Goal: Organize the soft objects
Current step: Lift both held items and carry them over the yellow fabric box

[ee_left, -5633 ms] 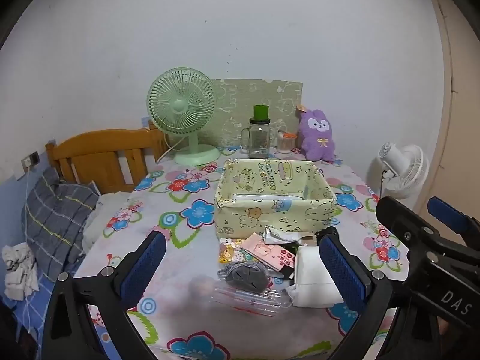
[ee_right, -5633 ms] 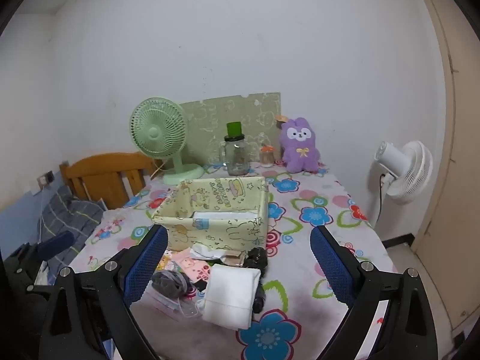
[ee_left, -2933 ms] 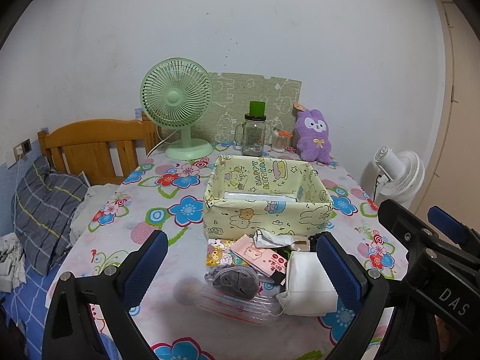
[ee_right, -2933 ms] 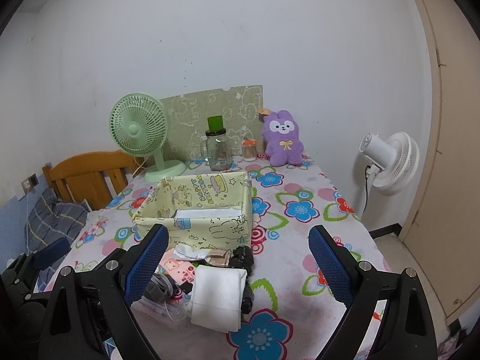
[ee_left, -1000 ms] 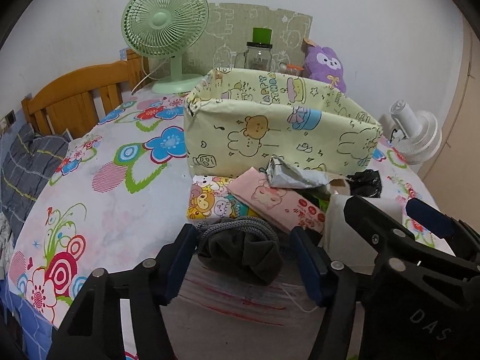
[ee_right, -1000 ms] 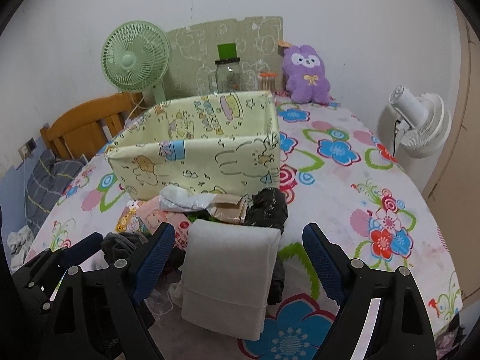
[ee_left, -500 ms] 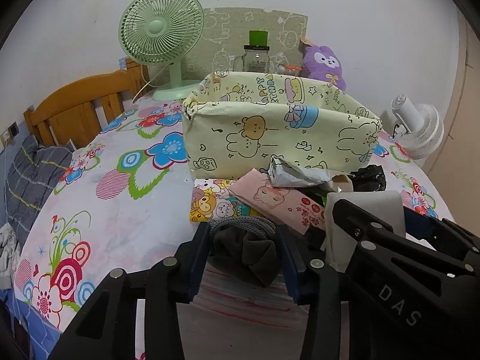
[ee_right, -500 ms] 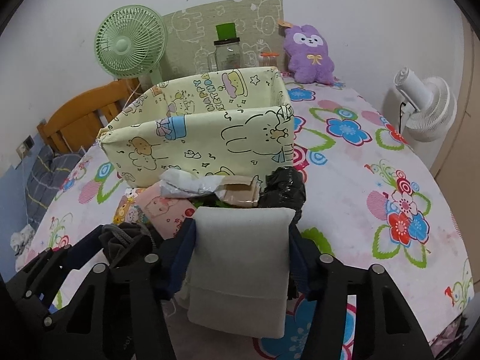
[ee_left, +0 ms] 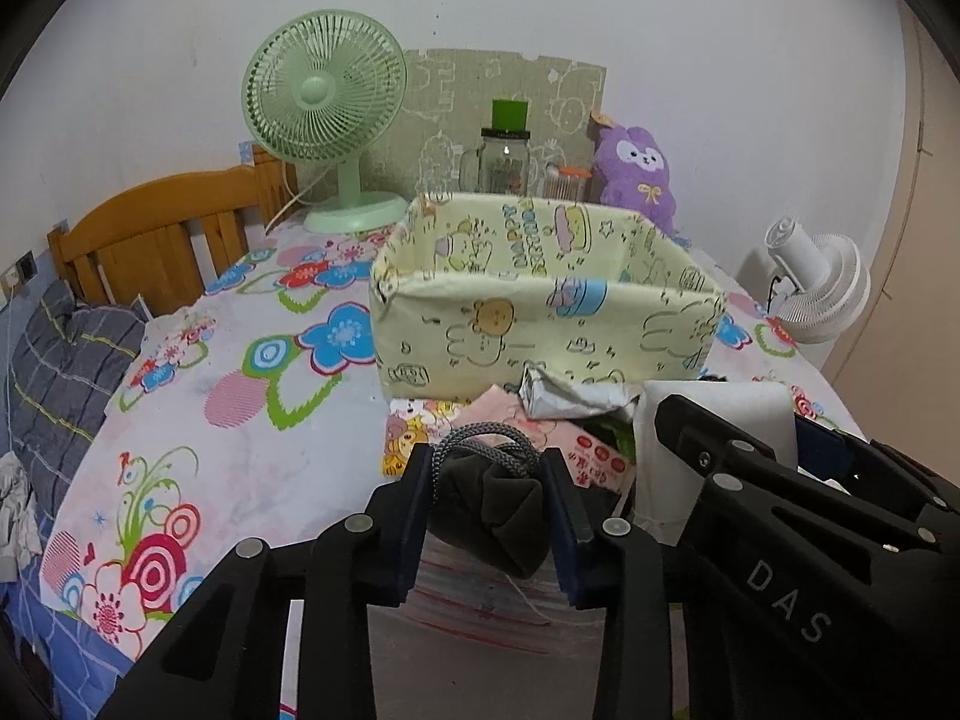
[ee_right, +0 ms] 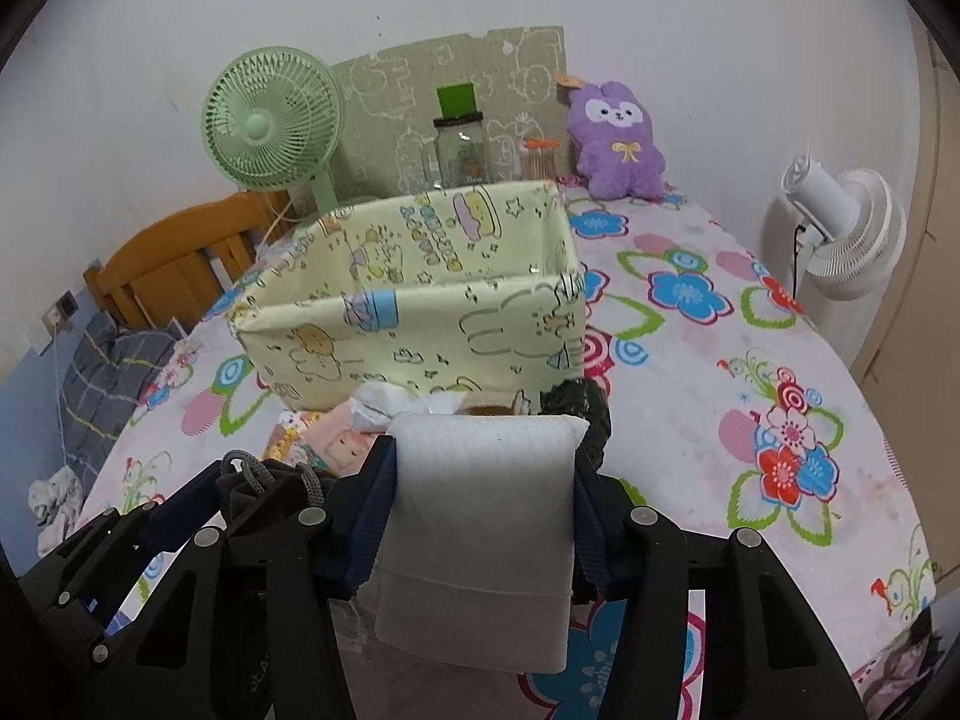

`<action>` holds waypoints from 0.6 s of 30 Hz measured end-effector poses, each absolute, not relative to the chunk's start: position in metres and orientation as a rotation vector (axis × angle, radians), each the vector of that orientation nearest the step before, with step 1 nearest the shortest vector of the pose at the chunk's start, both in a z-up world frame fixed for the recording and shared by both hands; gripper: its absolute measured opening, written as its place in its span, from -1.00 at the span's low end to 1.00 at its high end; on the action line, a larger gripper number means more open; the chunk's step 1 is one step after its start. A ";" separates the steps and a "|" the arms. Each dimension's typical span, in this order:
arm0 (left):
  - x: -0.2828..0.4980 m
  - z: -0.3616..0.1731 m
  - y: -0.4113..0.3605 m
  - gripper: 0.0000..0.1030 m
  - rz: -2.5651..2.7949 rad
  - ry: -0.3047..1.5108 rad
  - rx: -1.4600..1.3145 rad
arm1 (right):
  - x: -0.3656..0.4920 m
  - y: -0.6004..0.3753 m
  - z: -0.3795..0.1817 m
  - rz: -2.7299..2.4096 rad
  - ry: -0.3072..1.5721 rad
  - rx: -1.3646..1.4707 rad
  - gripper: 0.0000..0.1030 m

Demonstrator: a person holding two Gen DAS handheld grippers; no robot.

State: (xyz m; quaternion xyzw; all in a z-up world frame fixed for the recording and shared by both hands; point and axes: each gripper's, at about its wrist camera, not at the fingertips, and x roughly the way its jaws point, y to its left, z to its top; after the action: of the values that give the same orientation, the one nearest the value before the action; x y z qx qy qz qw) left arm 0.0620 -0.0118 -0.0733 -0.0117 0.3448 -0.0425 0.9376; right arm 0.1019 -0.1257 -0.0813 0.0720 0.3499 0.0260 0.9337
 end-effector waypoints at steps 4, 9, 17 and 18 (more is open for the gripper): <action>0.059 -0.059 -0.012 -0.33 -0.088 0.677 -0.027 | 0.099 -0.126 -0.066 0.056 0.687 0.141 0.10; 0.057 -0.042 -0.013 -0.34 -0.092 0.646 -0.025 | 0.095 -0.127 -0.049 0.055 0.652 0.138 0.10; 0.054 -0.019 -0.016 -0.35 -0.097 0.612 -0.025 | 0.092 -0.129 -0.024 0.059 0.613 0.139 0.10; 0.055 -0.016 -0.016 -0.35 -0.098 0.608 -0.026 | 0.092 -0.129 -0.022 0.060 0.610 0.141 0.10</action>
State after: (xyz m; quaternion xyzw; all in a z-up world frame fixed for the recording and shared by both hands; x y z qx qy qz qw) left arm 0.0547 -0.0165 -0.0158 -0.0126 0.2991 -0.0480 0.9529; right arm 0.0920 -0.1293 -0.0221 0.0694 0.2999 0.0295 0.9510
